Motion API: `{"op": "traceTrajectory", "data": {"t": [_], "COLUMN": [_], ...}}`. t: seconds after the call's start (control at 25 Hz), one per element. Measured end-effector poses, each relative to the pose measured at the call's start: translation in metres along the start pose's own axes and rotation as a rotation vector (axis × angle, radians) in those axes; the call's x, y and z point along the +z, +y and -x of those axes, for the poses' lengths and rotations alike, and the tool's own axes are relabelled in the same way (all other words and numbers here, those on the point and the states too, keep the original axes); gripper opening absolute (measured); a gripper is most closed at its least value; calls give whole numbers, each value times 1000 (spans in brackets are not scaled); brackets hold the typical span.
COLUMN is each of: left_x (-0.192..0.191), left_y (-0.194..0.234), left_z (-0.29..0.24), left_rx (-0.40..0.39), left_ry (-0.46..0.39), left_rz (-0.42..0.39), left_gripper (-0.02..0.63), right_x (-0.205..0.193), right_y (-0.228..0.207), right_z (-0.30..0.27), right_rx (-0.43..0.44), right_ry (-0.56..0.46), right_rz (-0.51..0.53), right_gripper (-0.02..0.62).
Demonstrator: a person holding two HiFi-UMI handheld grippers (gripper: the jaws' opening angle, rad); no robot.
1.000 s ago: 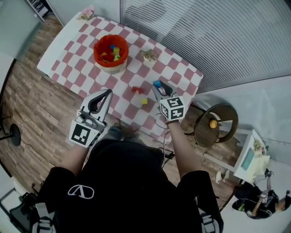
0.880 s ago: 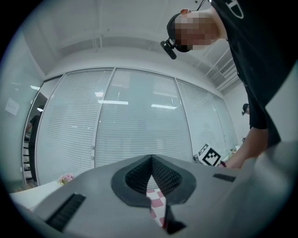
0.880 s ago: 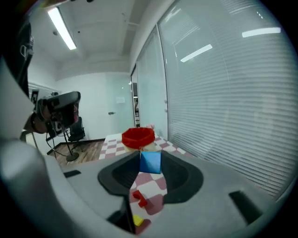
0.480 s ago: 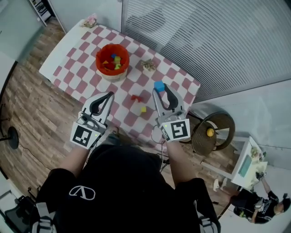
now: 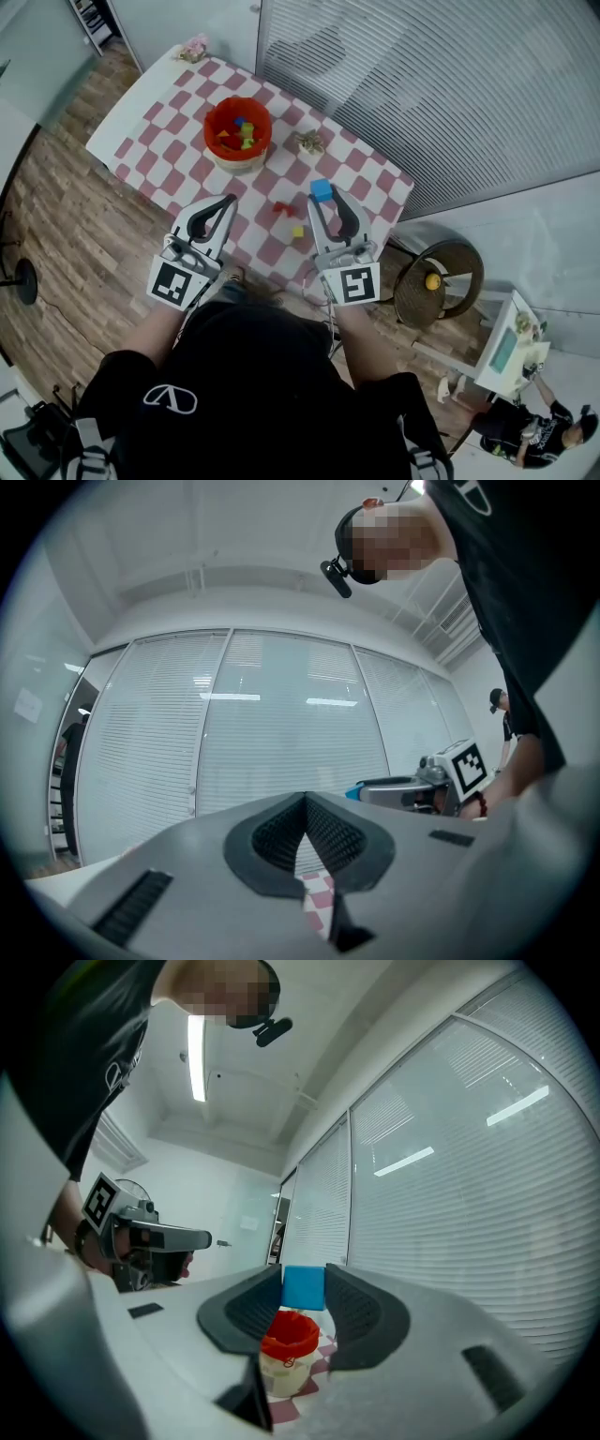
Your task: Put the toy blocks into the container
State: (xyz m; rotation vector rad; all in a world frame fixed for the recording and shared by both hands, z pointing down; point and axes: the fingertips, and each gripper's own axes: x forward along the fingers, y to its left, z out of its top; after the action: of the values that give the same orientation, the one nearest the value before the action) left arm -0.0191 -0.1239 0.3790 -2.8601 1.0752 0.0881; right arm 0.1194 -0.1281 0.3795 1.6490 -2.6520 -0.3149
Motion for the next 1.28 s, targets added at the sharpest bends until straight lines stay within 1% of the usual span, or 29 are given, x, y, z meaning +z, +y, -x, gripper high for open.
{"op": "traceTrajectory", "data": {"t": [0.24,0.64,0.76,1.0,1.16,1.28], "left_x": [1,3,2,1,-2,-3], "left_y": [2,12,16,23,29,33], "left_z": [9,28,33,44,51,56], "left_rx": [18,65,80,109,127,143], "left_ry": [-1,-4,0,8,14,16], "left_rz": [1,-3,-3,-1,-3,-1], "left_gripper": [6,6,6,6,6,6], "right_x": [-3,-17,-30,-73,-99,-108], "right_y": [-3,-3,-4,-7,-5,-2], "right_z": [-29,-117,-148,-203,-224,-229], "right_rx": [23,71,81,102,110,116], "right_ry": [5,14,47,152,222,245], "right_rz": [-8,4,6,-1,4,8], "right_gripper": [144,144,144,144,144,144]}}
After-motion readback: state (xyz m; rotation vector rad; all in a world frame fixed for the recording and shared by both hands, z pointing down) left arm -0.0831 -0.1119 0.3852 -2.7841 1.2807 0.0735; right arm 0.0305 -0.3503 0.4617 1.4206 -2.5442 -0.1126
